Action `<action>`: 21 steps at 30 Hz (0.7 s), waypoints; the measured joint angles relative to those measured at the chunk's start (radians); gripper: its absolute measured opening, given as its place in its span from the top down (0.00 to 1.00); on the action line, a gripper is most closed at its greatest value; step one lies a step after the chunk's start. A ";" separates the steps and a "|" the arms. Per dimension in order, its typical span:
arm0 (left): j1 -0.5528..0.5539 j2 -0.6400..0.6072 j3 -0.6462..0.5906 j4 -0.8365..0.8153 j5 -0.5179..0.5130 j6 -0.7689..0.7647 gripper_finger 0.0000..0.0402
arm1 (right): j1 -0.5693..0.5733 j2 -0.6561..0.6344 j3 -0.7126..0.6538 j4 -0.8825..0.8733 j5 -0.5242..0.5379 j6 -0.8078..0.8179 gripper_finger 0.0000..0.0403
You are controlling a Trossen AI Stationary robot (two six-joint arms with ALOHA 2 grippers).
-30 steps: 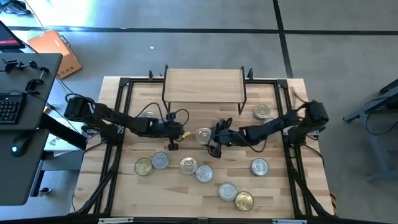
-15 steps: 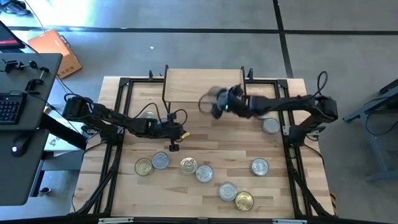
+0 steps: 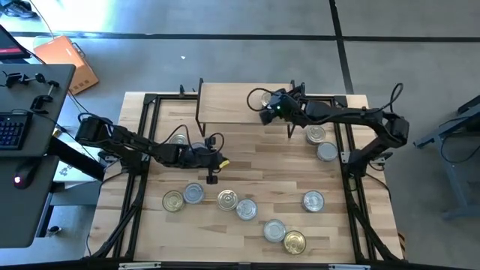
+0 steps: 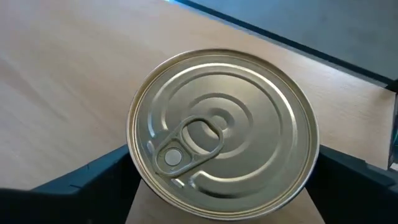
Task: Stack canned seafood by type on shelf
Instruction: Put the bottom right blue tuna can on the shelf
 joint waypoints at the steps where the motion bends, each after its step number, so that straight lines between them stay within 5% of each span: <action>1: 0.000 0.000 0.000 0.000 0.000 0.003 1.00 | 0.000 -0.007 0.003 -0.001 0.000 0.008 0.03; 21: 0.010 0.000 0.000 0.022 0.003 0.044 1.00 | -0.001 -0.042 0.031 -0.169 -0.041 0.090 0.01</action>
